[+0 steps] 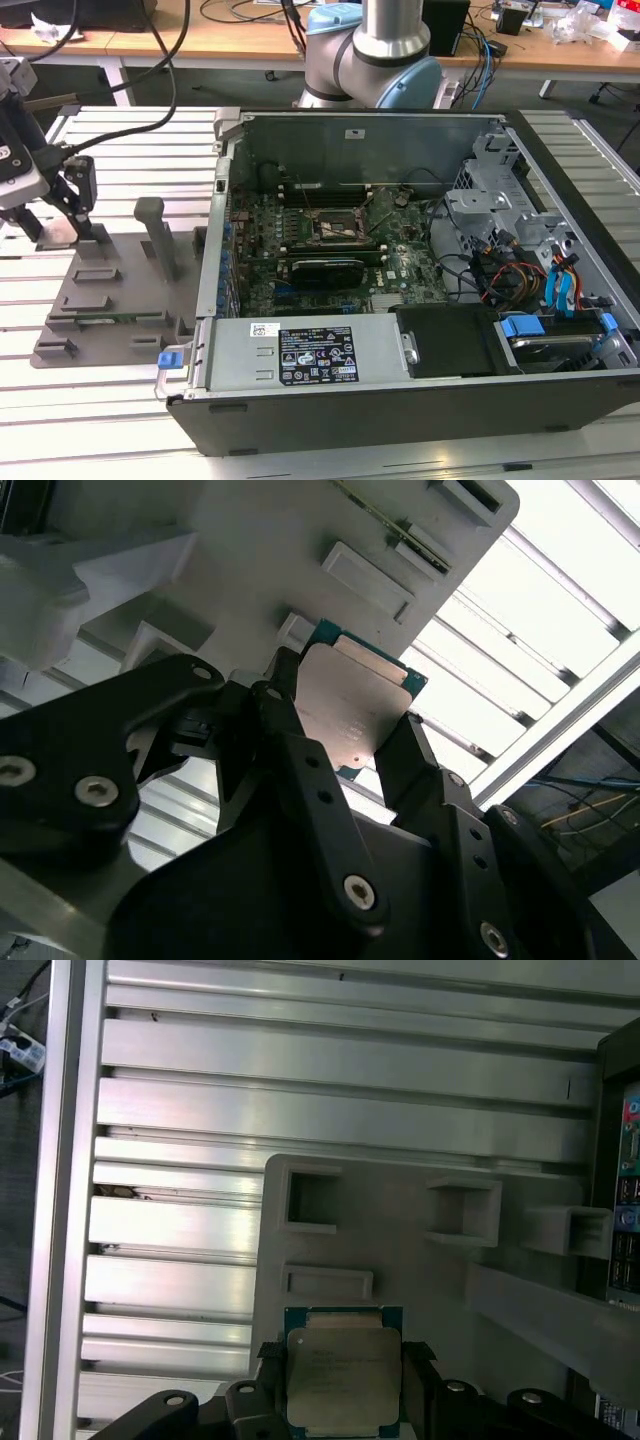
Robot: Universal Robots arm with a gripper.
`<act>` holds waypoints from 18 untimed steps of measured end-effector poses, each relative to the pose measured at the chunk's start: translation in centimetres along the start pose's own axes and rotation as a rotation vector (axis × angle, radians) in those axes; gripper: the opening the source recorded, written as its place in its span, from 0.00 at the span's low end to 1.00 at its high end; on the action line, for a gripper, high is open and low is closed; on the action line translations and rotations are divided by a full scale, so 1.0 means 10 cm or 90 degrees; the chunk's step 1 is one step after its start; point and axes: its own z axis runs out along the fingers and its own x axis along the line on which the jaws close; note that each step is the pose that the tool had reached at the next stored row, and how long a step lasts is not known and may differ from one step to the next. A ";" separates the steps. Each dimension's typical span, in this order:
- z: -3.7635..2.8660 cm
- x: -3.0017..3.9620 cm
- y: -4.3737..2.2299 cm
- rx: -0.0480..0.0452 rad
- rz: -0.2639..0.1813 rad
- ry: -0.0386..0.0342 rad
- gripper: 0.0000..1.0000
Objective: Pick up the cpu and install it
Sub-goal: 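Pick up the cpu and move it towards the insertion slot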
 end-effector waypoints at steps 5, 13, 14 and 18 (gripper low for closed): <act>-0.065 -0.002 0.007 0.0000 0.000 0.0000 0.55; -0.142 -0.005 0.015 0.0000 0.000 0.0000 0.55; -0.148 -0.005 0.016 0.0000 0.000 0.0000 0.55; -0.188 -0.007 0.023 0.0000 0.000 0.0000 0.55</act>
